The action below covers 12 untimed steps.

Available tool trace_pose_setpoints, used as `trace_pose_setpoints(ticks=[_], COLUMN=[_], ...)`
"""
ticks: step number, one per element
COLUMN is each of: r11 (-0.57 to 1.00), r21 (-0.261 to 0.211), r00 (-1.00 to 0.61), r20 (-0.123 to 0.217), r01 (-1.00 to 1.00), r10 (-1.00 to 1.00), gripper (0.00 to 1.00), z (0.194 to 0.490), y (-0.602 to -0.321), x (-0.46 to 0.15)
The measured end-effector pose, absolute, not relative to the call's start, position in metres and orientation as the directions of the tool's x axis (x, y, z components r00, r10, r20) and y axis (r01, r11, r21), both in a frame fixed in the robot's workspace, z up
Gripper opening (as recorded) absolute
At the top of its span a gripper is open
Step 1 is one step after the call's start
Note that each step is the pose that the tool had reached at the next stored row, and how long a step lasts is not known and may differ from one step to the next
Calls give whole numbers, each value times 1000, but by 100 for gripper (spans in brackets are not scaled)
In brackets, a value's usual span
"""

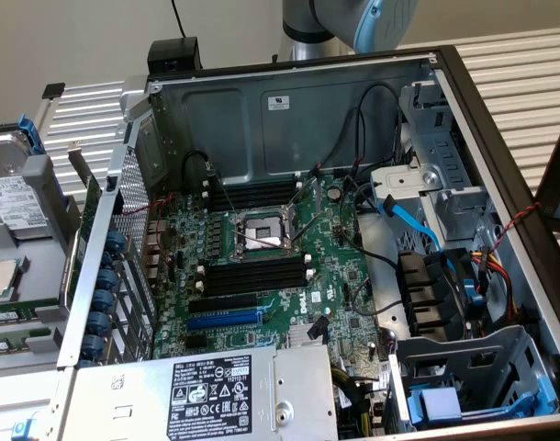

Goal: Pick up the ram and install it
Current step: 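Pick up the ram and move it above insertion slot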

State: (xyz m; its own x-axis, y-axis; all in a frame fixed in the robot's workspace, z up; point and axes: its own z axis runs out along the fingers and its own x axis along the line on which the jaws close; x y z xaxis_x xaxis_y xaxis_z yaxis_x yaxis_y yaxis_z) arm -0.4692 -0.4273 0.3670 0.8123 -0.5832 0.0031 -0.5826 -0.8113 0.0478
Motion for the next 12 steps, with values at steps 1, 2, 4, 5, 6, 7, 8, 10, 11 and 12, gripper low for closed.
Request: trace_pose_setpoints(ticks=[1,2,4,5,6,7,8,10,11,12], r11=[-822,-832,-852,-861,-870,-879,-887,-891,-891,-892], r21=[48,48,48,48,48,48,48,48,48,48], r00=[823,833,853,862,871,880,888,892,893,893], r20=[3,3,3,3,3,3,3,3,3,3], r01=[-568,-553,-521,-506,-490,-474,-459,-451,-451,-450], r10=[-568,-554,-522,-506,-491,-475,-459,-451,-451,-451], gripper=[11,11,11,11,11,11,11,11,11,11], z=[366,365,364,363,363,363,362,362,362,362], y=[-427,-427,-427,-427,-427,-427,-427,-427,-427,-427], x=[-469,-469,-469,-469,-469,-469,-469,-469,-469,-469])
